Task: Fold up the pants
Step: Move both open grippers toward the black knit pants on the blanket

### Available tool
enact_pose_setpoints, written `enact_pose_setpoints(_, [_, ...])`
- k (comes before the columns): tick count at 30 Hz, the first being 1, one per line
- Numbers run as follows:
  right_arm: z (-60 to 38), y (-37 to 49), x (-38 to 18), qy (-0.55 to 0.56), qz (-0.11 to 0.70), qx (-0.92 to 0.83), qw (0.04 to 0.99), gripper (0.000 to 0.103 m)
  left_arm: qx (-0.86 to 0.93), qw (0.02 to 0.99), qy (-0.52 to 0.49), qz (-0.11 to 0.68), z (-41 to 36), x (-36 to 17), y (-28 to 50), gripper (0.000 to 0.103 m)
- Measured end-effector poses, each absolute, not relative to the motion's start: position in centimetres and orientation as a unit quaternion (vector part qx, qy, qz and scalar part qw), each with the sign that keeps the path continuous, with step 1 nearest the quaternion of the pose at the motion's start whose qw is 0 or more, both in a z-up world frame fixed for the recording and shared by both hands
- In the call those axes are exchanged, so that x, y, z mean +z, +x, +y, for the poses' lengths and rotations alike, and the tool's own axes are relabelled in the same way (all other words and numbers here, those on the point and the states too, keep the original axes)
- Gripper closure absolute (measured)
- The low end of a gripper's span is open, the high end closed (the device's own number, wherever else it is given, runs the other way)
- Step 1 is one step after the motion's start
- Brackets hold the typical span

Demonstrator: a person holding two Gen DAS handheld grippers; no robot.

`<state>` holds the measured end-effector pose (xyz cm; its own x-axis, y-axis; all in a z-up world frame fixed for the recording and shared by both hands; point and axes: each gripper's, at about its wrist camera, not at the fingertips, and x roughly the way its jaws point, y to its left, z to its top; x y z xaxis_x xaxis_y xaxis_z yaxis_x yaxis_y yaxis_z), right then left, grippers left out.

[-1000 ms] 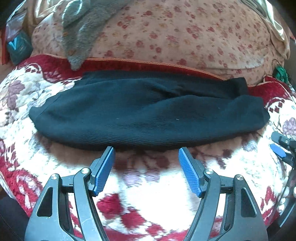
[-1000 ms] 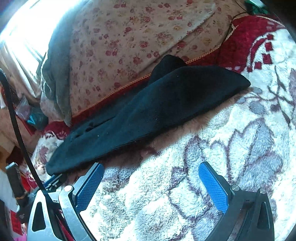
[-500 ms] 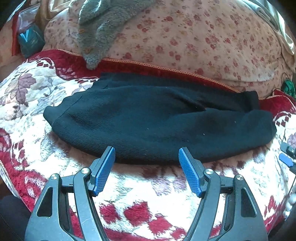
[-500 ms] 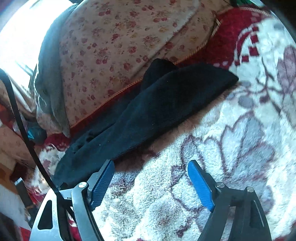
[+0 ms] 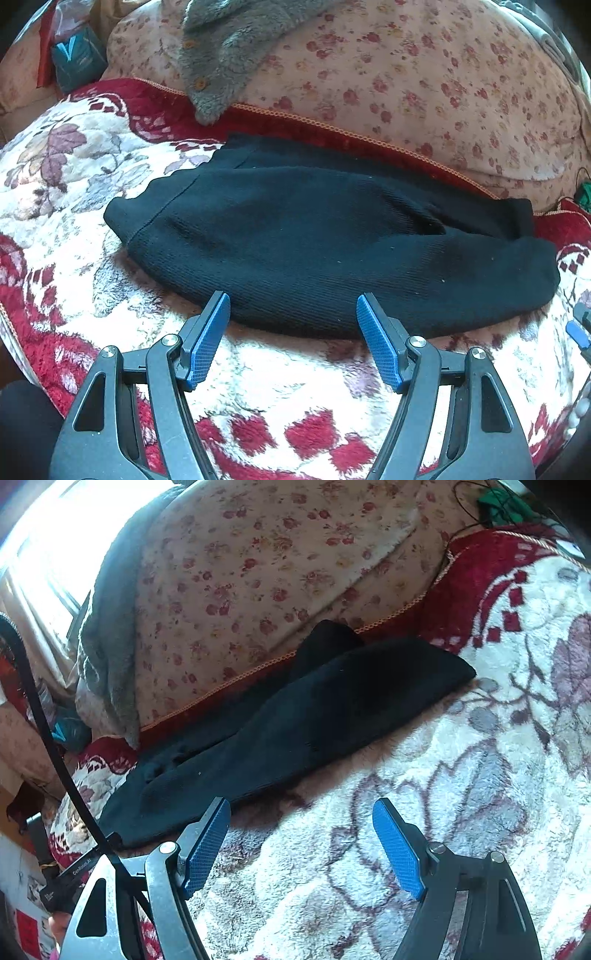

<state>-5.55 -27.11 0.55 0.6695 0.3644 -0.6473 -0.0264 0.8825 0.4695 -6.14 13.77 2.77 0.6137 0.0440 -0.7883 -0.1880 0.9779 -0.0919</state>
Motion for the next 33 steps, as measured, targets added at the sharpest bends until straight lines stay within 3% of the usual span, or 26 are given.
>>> enact_pose_setpoints(30, [-30.9, 0.8, -1.6, 0.288, 0.422, 0.091, 0.855, 0.025, 0.085, 0.887, -0.116, 0.438, 15.2, 2.1, -2.5, 0.031])
enact_pose_setpoints(33, [-31.5, 2.1, -1.9, 0.301, 0.409, 0.082, 0.857, 0.034, 0.086, 0.886, -0.124, 0.438, 15.4, 2.3, -1.9, 0.031])
